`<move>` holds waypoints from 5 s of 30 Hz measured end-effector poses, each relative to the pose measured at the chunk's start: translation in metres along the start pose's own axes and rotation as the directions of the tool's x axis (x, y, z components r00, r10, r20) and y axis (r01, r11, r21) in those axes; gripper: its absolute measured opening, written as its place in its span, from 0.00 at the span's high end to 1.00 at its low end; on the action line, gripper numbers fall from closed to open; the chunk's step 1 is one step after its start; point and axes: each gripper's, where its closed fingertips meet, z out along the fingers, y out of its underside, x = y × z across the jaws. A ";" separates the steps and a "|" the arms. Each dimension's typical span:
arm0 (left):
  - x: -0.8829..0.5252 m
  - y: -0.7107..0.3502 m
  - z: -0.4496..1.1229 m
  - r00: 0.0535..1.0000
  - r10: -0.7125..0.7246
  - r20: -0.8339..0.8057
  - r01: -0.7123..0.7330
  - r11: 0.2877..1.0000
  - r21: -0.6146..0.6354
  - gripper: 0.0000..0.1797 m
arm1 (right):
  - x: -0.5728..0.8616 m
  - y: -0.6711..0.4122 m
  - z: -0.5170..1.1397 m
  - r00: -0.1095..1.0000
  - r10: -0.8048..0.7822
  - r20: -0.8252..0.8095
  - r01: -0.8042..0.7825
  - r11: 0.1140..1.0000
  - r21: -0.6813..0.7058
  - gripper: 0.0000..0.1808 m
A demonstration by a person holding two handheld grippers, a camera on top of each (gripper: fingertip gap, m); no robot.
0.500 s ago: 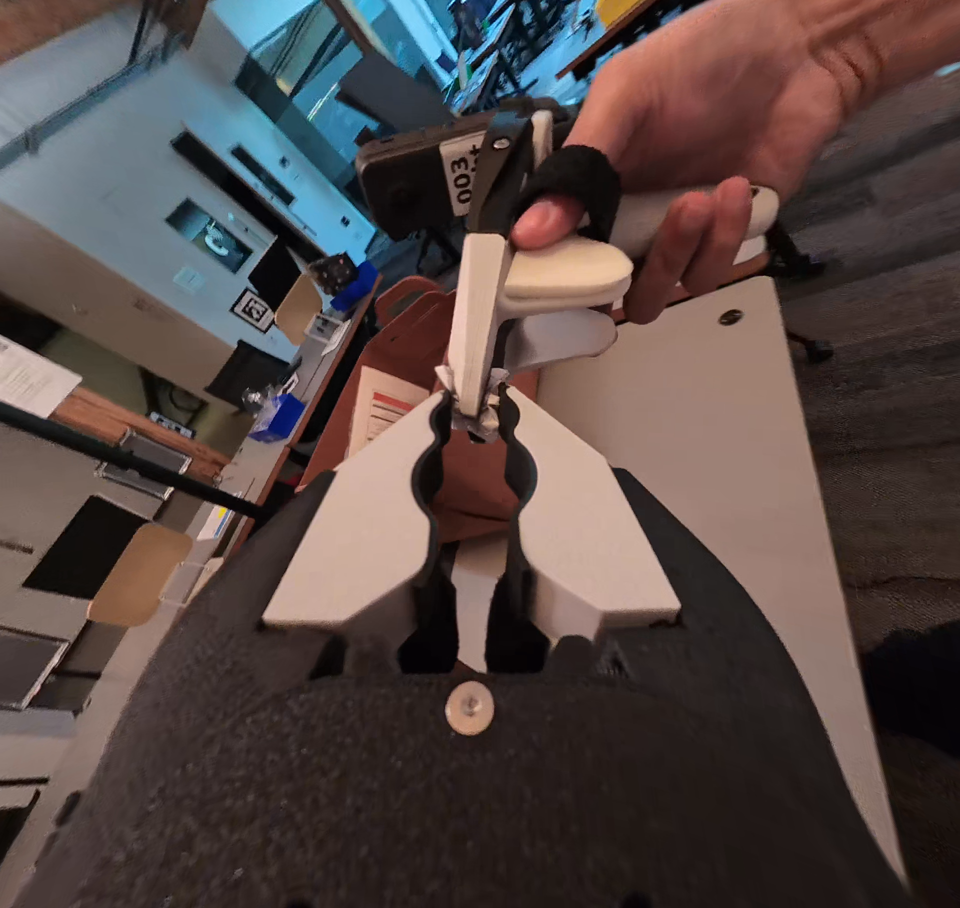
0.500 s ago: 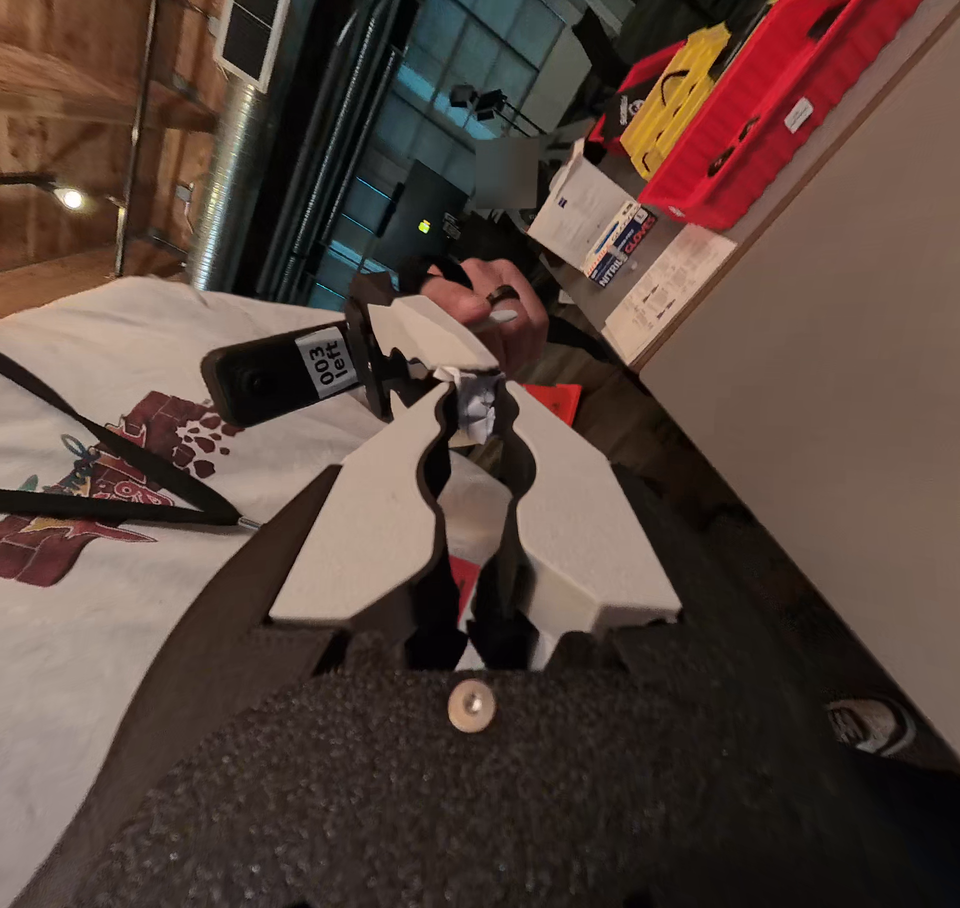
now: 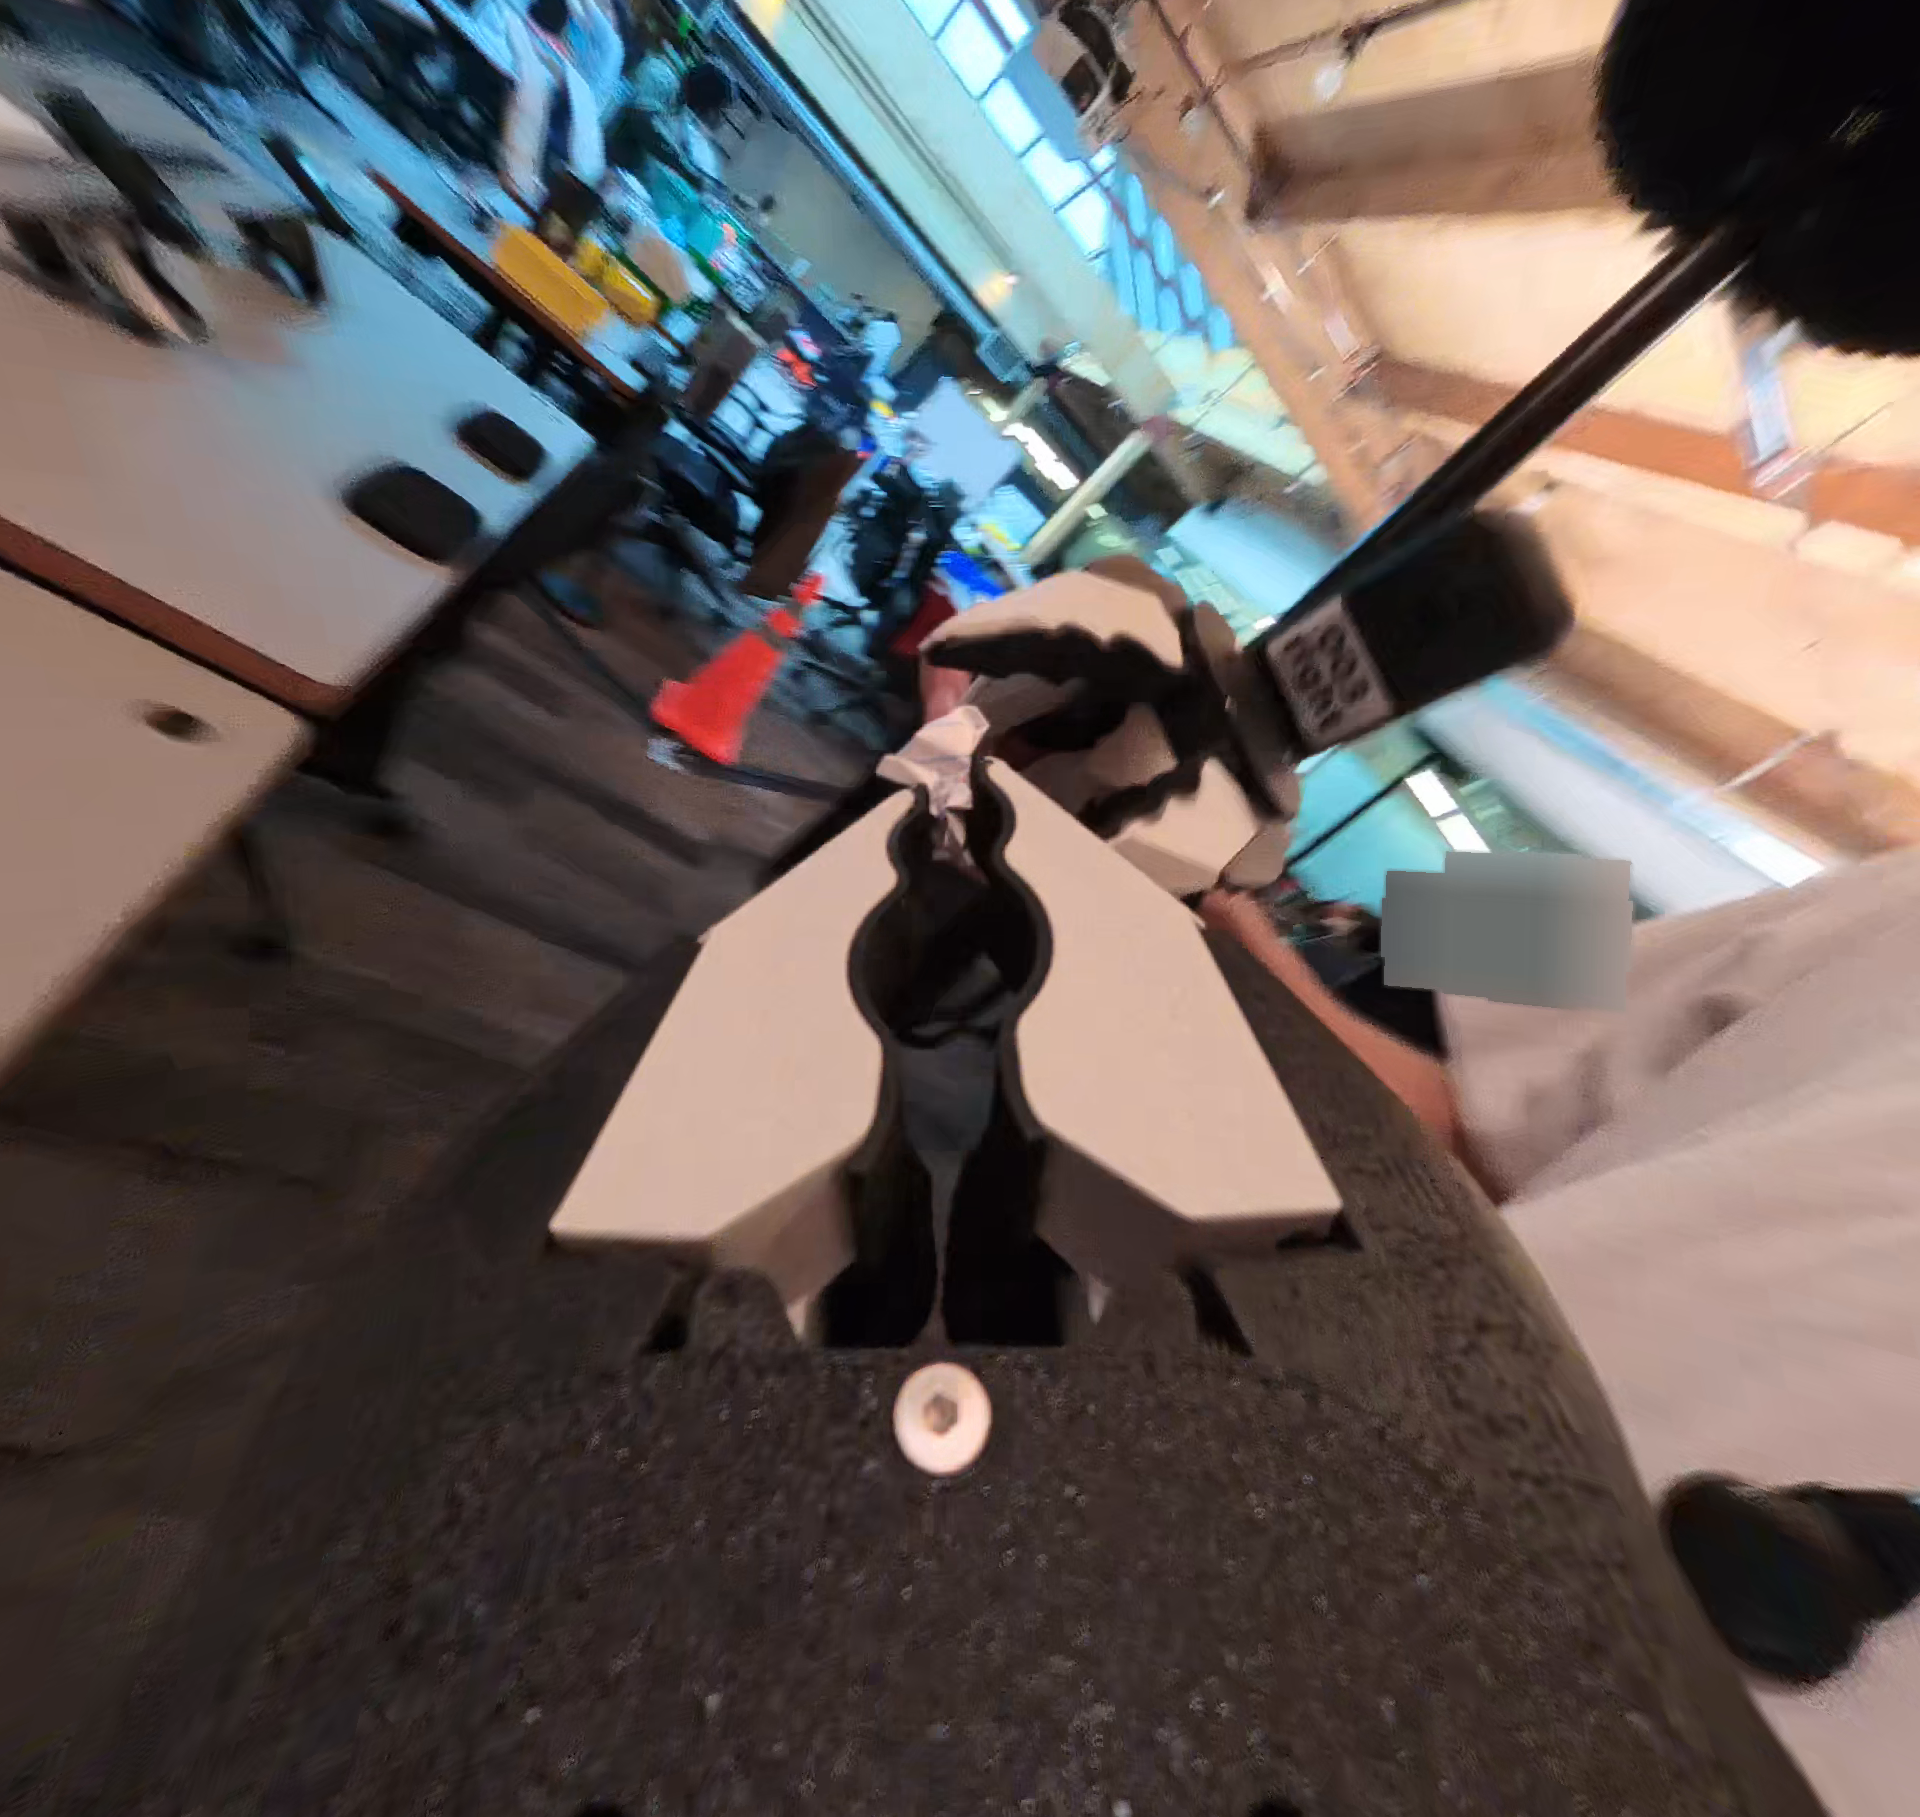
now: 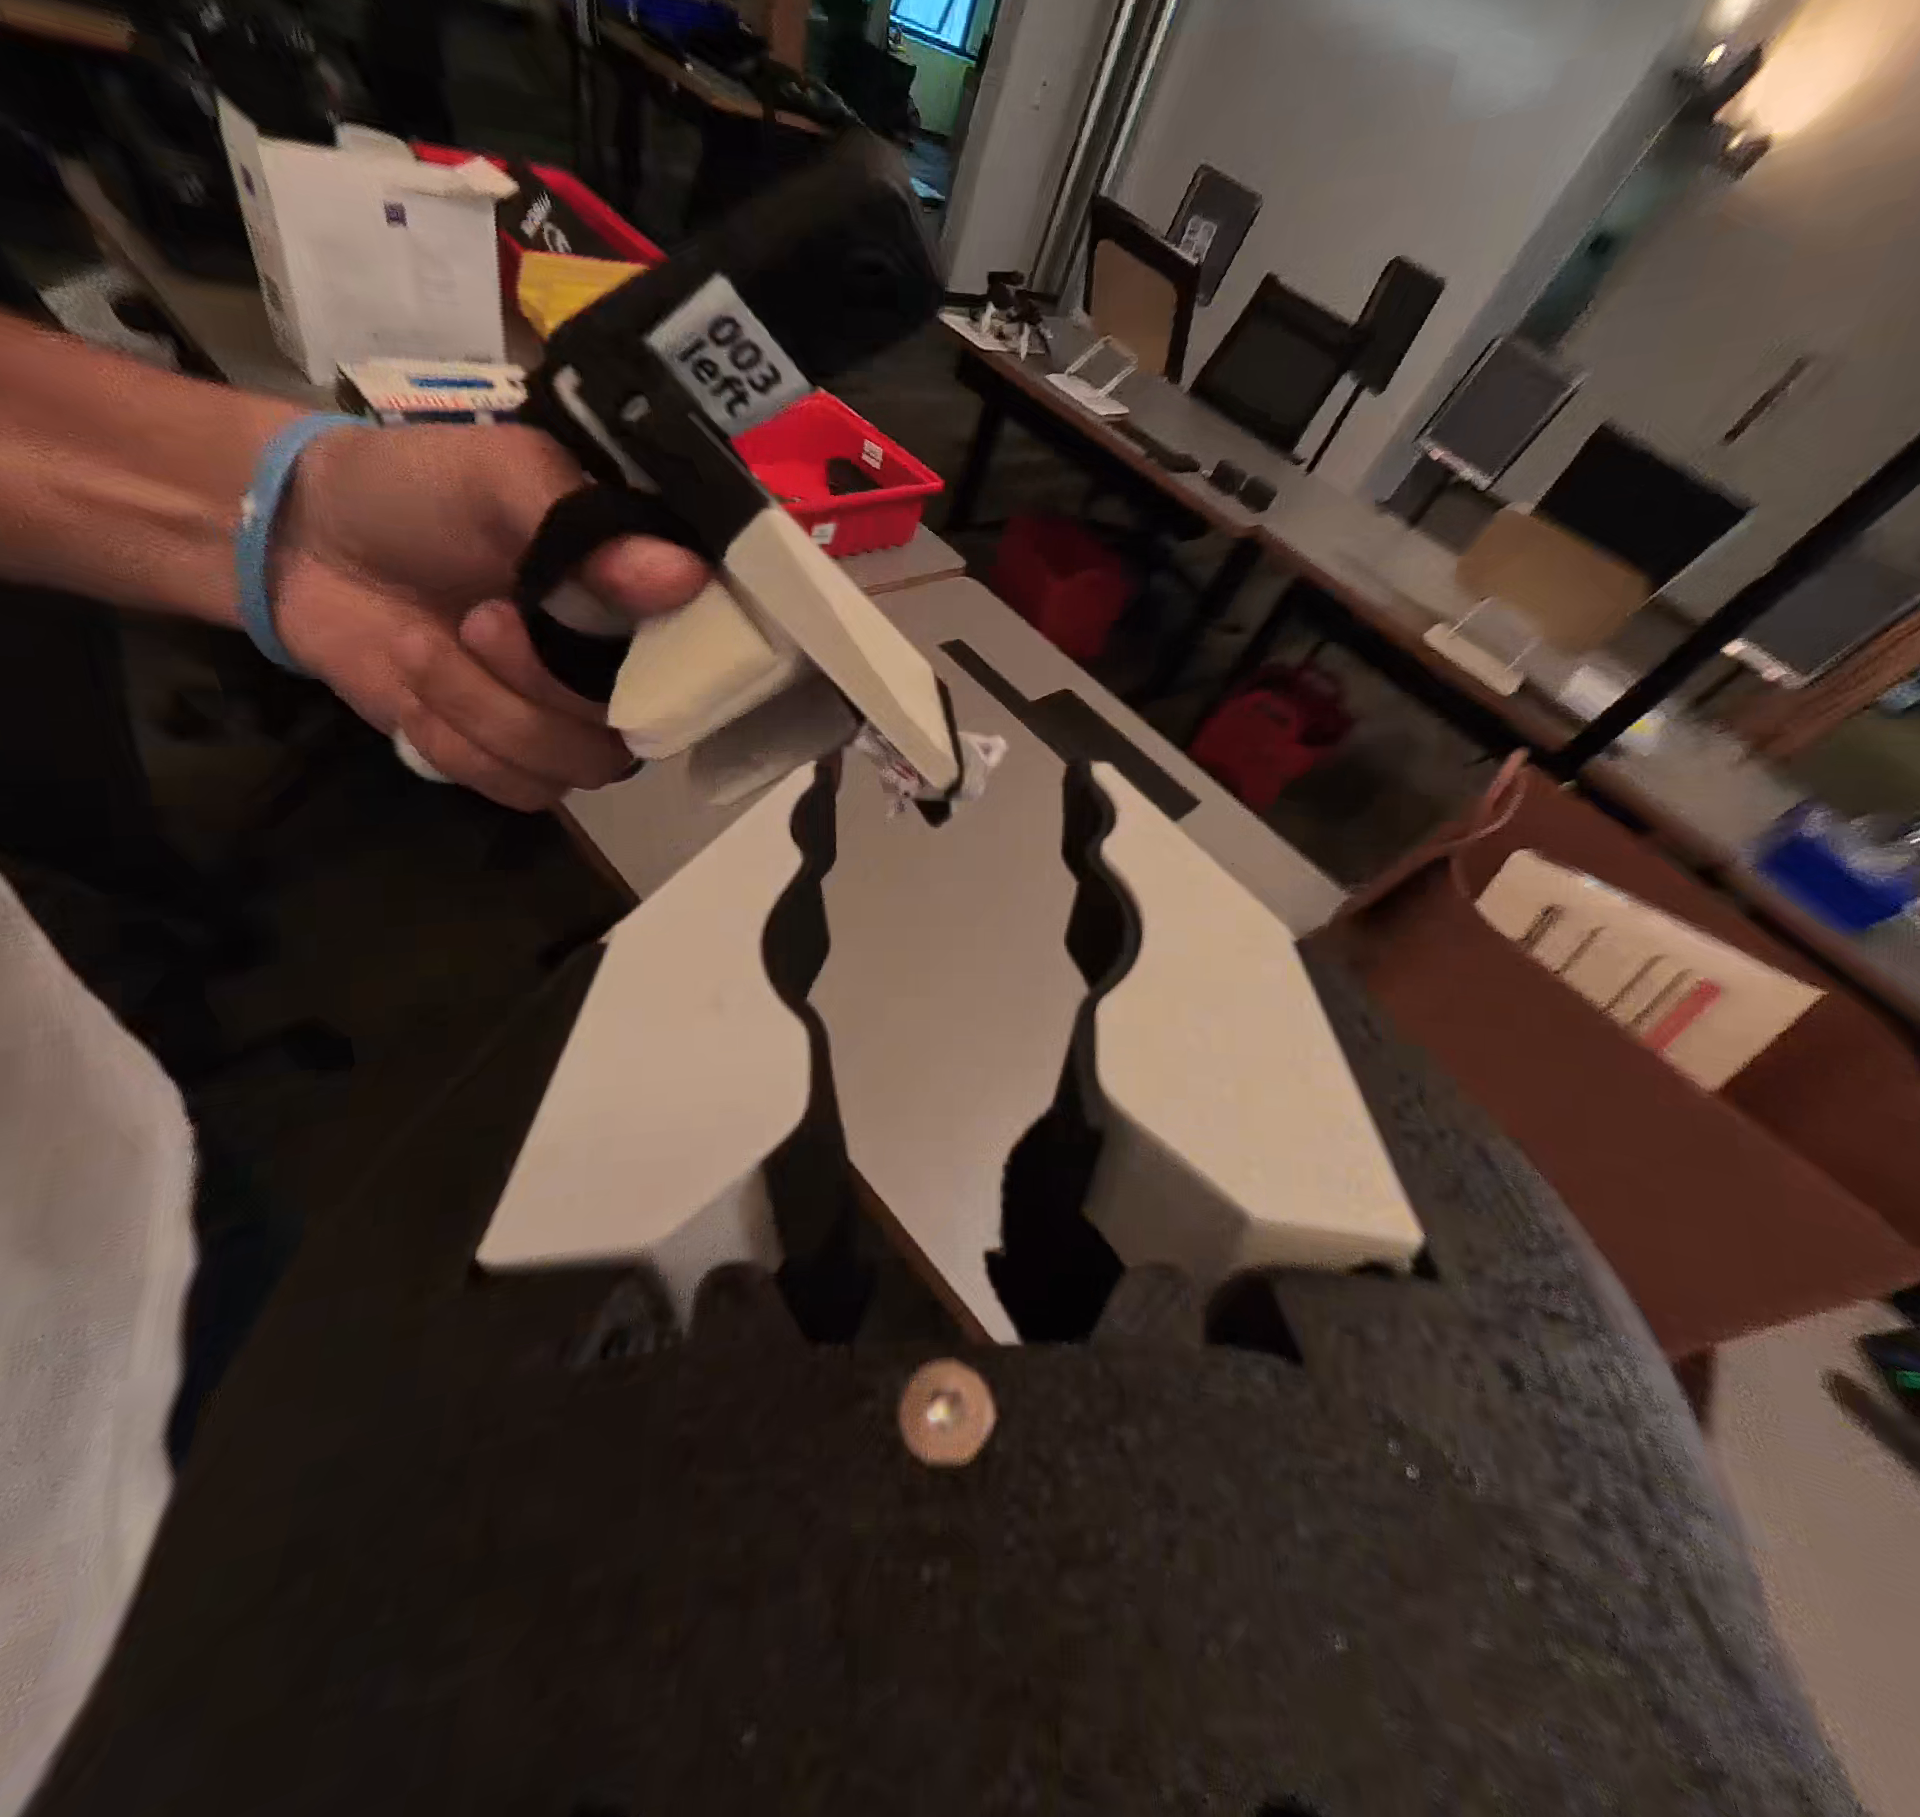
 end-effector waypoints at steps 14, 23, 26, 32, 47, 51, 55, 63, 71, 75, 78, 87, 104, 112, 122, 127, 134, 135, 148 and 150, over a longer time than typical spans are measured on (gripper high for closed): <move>0.212 0.173 0.070 0.673 -0.636 -0.377 0.681 0.732 -0.020 0.97 | -0.168 -0.022 -0.204 0.976 -0.022 -0.217 0.047 0.993 0.112 0.86; 0.303 0.257 0.052 0.781 -0.528 -0.333 0.515 0.847 -0.134 0.83 | -0.259 -0.048 -0.285 0.959 0.224 -0.171 -0.189 0.961 0.201 0.91; 0.306 0.282 0.019 0.870 -0.443 -0.219 0.424 0.896 -0.130 0.83 | -0.284 -0.042 -0.298 0.938 0.252 -0.239 -0.222 0.964 0.145 1.00; 0.325 0.326 -0.080 0.992 -0.123 0.017 0.124 0.980 -0.156 0.84 | -0.377 -0.066 -0.275 0.944 0.283 -0.171 -0.258 0.954 0.155 1.00; 0.446 0.382 -0.203 0.821 -0.488 -0.297 0.435 0.871 -0.231 0.84 | -0.570 -0.156 -0.202 0.970 0.214 -0.113 -0.213 0.977 0.016 0.95; 0.480 0.405 -0.219 0.816 -0.480 -0.323 0.422 0.875 -0.235 0.89 | -0.610 -0.170 -0.202 0.981 0.157 -0.111 -0.155 0.988 0.027 0.93; 0.507 0.426 -0.235 0.872 -0.393 -0.293 0.355 0.918 -0.176 0.90 | -0.647 -0.184 -0.212 0.969 0.232 -0.085 -0.223 0.969 0.107 0.88; 0.565 0.478 -0.272 0.991 0.006 -0.137 -0.023 0.992 -0.123 0.92 | -0.729 -0.223 -0.237 0.850 0.511 0.128 -0.526 0.807 0.268 0.84; 0.600 0.515 -0.323 0.975 0.168 -0.146 -0.197 0.957 -0.212 0.93 | -0.794 -0.242 -0.229 0.826 0.541 0.162 -0.564 0.797 0.217 0.84; 0.572 0.524 -0.349 0.952 0.306 0.014 -0.287 0.908 -0.305 0.94 | -0.794 -0.205 -0.207 0.817 0.566 -0.106 -0.563 0.824 0.060 0.89; 0.563 0.522 -0.374 0.931 0.361 0.057 -0.327 0.892 -0.312 0.94 | -0.786 -0.172 -0.200 0.783 0.488 -0.385 -0.557 0.826 -0.085 0.91; 0.606 0.493 -0.436 0.935 0.210 -0.286 -0.309 0.879 -0.364 0.77 | -0.884 -0.290 -0.128 0.939 0.334 -0.079 -0.328 0.941 0.085 0.79; 0.667 0.565 -0.504 0.872 0.173 -0.457 -0.433 0.708 -0.558 0.82 | -0.959 -0.298 -0.090 0.963 0.260 -0.072 -0.266 0.960 -0.085 0.80; 0.647 0.587 -0.485 0.809 0.437 -0.392 -0.586 0.569 -0.577 0.82 | -0.971 -0.280 -0.103 0.916 0.398 0.057 -0.389 0.913 -0.119 0.68; 0.646 0.569 -0.468 0.745 0.575 -0.337 -0.659 0.559 -0.503 0.82 | -0.948 -0.278 -0.123 0.890 0.452 0.058 -0.453 0.892 0.010 0.70; 0.604 0.555 -0.483 0.726 0.654 -0.212 -0.667 0.596 -0.448 0.83 | -0.935 -0.272 -0.140 0.749 0.658 0.072 -0.662 0.743 0.099 0.58; 0.606 0.595 -0.460 0.262 0.903 -0.339 -0.918 0.125 -0.377 0.82 | -0.959 -0.260 -0.121 0.631 0.768 0.107 -0.769 0.638 -0.041 0.41; 0.609 0.601 -0.458 0.215 0.900 -0.378 -0.932 0.073 -0.356 0.83 | -0.961 -0.257 -0.120 0.624 0.774 0.107 -0.773 0.631 -0.066 0.41; 0.612 0.626 -0.445 0.189 0.855 -0.483 -0.952 0.039 -0.304 0.89 | -0.977 -0.221 -0.126 0.657 0.750 0.079 -0.715 0.652 -0.252 0.44; 0.614 0.623 -0.445 0.440 0.781 -0.444 -0.884 0.292 -0.364 0.88 | -0.965 -0.225 -0.133 0.616 0.779 0.116 -0.762 0.626 -0.166 0.62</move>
